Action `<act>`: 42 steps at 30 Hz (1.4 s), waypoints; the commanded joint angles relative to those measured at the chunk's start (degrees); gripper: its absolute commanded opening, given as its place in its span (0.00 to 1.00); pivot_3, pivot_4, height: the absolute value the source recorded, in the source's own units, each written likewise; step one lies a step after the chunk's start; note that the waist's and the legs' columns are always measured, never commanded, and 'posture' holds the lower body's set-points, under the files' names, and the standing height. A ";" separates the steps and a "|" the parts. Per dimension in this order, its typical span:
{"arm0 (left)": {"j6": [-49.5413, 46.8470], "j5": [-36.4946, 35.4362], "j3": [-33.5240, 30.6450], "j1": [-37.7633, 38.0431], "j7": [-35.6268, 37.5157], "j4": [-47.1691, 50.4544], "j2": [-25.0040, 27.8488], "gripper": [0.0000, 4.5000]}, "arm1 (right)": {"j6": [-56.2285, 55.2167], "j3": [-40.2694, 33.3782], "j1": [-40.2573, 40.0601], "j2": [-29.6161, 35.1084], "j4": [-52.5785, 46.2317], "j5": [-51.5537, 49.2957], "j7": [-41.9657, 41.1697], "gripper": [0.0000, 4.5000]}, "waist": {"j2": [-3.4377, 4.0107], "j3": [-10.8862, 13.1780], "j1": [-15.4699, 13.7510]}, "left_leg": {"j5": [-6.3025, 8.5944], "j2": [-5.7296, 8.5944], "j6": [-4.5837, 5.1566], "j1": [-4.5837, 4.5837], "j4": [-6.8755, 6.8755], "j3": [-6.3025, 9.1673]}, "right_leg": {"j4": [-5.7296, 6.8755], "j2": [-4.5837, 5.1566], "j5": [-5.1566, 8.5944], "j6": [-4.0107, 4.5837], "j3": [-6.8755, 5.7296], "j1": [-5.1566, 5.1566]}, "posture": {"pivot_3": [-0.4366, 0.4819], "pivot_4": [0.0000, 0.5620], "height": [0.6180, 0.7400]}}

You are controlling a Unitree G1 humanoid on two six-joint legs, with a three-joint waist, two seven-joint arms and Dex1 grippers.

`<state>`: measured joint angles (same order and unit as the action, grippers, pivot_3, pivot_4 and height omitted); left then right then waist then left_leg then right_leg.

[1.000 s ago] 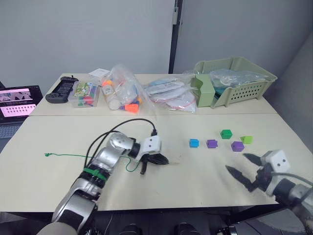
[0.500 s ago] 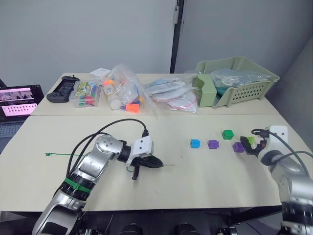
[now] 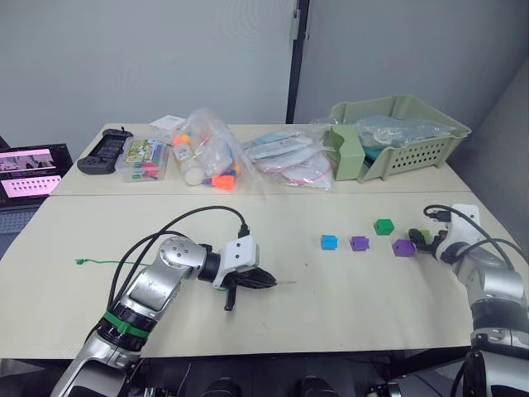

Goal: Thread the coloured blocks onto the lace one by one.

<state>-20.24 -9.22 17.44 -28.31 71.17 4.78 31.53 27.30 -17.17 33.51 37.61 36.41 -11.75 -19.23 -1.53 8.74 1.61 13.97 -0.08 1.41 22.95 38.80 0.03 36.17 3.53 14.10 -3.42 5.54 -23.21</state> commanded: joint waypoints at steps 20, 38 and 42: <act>1.39 -0.51 -0.19 -1.15 -1.04 -0.72 0.07 0.00 | -4.37 -0.37 1.12 -0.15 -1.49 0.21 -1.23 0.26 | 0.00 0.00 0.86 | 0.01 -0.07 0.01 0.01 -0.04 0.05 | 0.02 0.01 0.00 0.00 0.00 -0.01 | 0.48 0.27 1.00; 0.78 -1.48 -1.08 -1.10 -0.01 -0.50 1.73 0.00 | 28.51 -12.14 -31.44 -6.26 -76.43 -20.50 2.05 0.26 | 0.08 -0.03 0.29 | 0.02 -0.18 0.03 0.21 -0.04 0.33 | 0.04 -0.02 0.00 -0.02 -0.14 -0.07 | 0.48 0.27 1.00; -0.11 -2.08 -1.70 -0.62 0.16 0.26 2.99 0.00 | 29.35 -8.25 -38.83 -9.30 -84.54 -25.94 0.53 0.26 | 0.06 -0.03 0.36 | 0.02 -0.19 0.03 0.22 0.07 0.19 | -0.08 0.00 0.01 -0.04 -0.10 -0.03 | 0.48 0.27 1.00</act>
<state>-20.08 -9.74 17.12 -28.79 70.98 3.09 33.83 56.64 -26.93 -4.03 29.44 -43.36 -34.77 -18.00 -1.46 8.71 1.97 13.99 -0.27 1.44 23.16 38.88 0.18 36.07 3.53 14.11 -3.46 5.45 -23.25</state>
